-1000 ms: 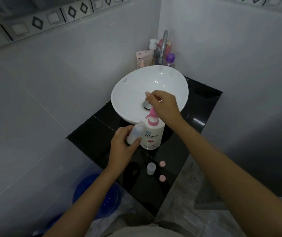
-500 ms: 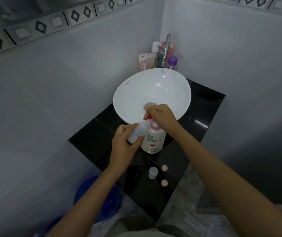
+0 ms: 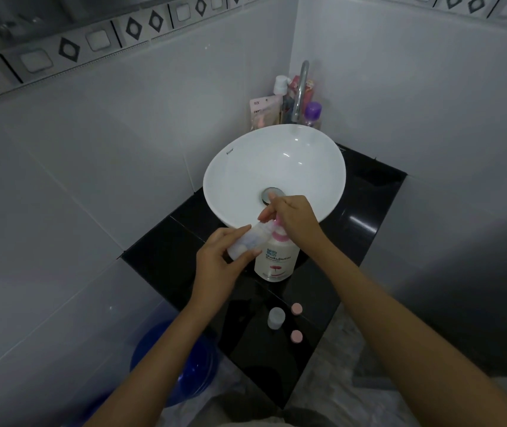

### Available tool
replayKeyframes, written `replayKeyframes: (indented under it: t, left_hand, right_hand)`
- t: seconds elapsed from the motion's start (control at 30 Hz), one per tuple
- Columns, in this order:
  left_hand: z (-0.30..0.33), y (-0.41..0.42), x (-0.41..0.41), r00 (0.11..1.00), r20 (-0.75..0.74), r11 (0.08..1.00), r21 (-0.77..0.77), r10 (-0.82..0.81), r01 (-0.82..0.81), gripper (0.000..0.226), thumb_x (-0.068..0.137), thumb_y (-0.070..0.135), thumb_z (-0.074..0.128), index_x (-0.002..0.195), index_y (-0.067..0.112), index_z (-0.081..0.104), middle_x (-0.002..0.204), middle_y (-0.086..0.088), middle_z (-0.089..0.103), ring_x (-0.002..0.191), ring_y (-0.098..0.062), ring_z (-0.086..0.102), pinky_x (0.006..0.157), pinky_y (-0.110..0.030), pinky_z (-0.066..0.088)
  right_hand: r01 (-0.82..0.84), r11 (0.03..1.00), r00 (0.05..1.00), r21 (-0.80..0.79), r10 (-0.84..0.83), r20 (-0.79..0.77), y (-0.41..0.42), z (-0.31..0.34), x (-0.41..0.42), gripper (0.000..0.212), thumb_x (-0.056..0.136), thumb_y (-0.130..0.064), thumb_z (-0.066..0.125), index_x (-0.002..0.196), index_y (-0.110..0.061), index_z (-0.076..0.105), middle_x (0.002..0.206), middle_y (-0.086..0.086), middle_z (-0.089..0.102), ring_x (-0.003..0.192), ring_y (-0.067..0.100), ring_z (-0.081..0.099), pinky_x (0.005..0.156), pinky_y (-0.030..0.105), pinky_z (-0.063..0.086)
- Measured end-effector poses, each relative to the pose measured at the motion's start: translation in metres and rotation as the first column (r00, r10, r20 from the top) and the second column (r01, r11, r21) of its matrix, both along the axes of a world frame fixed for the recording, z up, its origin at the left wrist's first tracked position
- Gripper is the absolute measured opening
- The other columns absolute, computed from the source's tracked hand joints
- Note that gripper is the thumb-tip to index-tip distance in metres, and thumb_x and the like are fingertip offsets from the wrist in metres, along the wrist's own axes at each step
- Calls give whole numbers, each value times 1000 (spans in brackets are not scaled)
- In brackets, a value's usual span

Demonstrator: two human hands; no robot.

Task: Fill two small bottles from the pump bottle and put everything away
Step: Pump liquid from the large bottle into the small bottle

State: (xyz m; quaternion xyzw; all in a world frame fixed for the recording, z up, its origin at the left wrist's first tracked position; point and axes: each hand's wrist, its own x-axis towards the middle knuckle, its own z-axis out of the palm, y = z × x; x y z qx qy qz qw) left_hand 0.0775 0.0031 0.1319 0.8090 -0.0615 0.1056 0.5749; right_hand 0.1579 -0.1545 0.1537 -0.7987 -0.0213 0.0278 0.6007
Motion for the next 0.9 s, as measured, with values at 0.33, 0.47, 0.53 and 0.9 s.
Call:
replayKeyframes:
  t: [0.33, 0.47, 0.53, 0.9]
  left_hand:
    - [-8, 5, 7, 981, -171, 995, -57, -86, 77, 40, 81, 27, 69, 120, 19, 64, 106, -3, 63, 92, -4, 60, 75, -15, 49]
    - [-4, 4, 7, 980, -168, 991, -99, -104, 89, 40, 80, 25, 69, 119, 17, 64, 104, -4, 63, 88, 4, 59, 73, -9, 47]
    - [0, 3, 8, 982, -155, 987, -134, -109, 89, 42, 79, 26, 68, 119, 14, 65, 105, -4, 62, 89, 6, 59, 74, -7, 46]
    - [-1, 4, 9, 976, -191, 985, -158, -106, 76, 39, 80, 20, 71, 118, 18, 65, 107, -1, 63, 95, 2, 61, 79, -12, 50]
  right_hand:
    - [24, 1000, 999, 6, -24, -36, 2, -19, -2, 50, 99, -26, 41, 69, -2, 73, 59, -6, 69, 56, -4, 59, 52, 9, 45]
    - [10, 1000, 999, 14, -10, -42, 1, -9, 2, 44, 97, -26, 45, 71, -3, 73, 68, 8, 71, 66, 12, 65, 64, 21, 49]
    - [-16, 1000, 1000, 21, 16, -11, 0, 2, 5, 39, 95, -28, 50, 74, -5, 73, 68, 10, 71, 67, 16, 68, 69, 24, 53]
    - [115, 990, 990, 81, -120, 68, -1, -8, -11, 45, 98, -16, 43, 72, 8, 71, 69, 15, 70, 62, 5, 62, 56, 7, 45]
